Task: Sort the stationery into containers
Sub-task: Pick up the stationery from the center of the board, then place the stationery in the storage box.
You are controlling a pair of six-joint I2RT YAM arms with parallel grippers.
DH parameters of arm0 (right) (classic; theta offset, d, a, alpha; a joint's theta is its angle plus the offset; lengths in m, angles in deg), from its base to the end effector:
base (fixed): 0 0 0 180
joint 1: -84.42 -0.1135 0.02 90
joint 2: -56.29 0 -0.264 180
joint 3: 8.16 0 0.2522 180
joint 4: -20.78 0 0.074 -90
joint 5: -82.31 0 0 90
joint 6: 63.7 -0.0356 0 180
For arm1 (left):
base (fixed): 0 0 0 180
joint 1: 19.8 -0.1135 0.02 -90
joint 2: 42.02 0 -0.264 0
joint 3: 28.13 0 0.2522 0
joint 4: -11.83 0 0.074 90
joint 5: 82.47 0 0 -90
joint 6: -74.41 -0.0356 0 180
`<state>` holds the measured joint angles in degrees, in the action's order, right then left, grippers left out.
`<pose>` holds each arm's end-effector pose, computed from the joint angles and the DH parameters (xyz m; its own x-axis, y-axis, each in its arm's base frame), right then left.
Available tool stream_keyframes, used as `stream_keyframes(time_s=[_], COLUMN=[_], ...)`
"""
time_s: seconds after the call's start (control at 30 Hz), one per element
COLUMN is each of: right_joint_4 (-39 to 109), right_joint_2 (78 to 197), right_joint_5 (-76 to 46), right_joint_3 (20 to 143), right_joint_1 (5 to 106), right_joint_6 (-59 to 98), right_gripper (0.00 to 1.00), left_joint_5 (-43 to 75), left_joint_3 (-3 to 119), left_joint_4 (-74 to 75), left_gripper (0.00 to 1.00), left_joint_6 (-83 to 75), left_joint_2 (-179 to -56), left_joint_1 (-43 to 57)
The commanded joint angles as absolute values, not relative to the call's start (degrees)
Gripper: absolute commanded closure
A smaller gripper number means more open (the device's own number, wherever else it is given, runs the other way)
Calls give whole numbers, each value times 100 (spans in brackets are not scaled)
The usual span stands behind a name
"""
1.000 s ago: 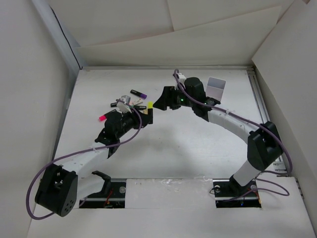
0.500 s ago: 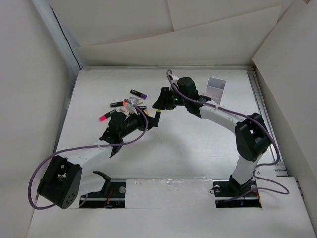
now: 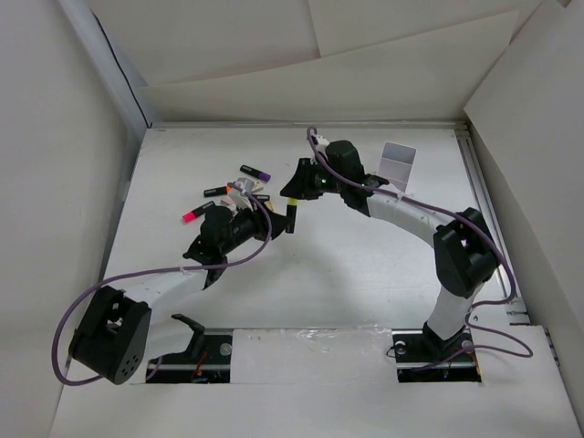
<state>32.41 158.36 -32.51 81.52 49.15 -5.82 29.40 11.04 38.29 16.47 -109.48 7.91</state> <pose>0.3332 0.2539 0.2743 -0.7266 0.0772 -0.6827 -0.5323 0.5651 0.6304 0.2133 -0.1270 0.2344 -0.4280 -0.3316 -0.8407 0.6301 0.5575 -0.5406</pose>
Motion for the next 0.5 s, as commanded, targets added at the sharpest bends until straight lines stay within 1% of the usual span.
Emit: stream_keyframes(time_s=[0.0, 0.03, 0.07, 0.1, 0.13, 0.2, 0.3, 0.47], right_joint_4=[3128, 3129, 3181, 3181, 3181, 3234, 3391, 3594], right_joint_2=[15605, 15605, 15605, 15544, 15544, 15473, 15350, 15078], right_joint_5=[-2992, -2940, -2940, -2940, -2888, -2887, -2625, -1983], right_joint_3=[8233, 8233, 8233, 8233, 8233, 8233, 8294, 8531], right_joint_1=[5058, 5145, 5198, 5338, 5426, 5733, 6085, 7096], right_joint_6=[-569, -569, -569, -569, -569, -569, -499, -394], right_gripper=[98, 98, 98, 99, 99, 99, 100, 100], left_joint_5=[2757, 2705, 2704, 2704, 2774, 2836, 2897, 2775], left_joint_3=[1120, 1120, 1042, 989, 989, 989, 989, 936], left_joint_4=[4157, 4157, 4157, 4253, 4315, 4315, 4315, 4254], left_gripper=[64, 58, 40, 34, 30, 26, 26, 26], left_joint_6=[1570, 1570, 1570, 1570, 1570, 1570, 1570, 1623], left_joint_2=[-10653, -10584, -10505, -10504, -10504, -10504, -10434, -10319], left_joint_1=[789, 789, 789, 789, 789, 789, 789, 789])
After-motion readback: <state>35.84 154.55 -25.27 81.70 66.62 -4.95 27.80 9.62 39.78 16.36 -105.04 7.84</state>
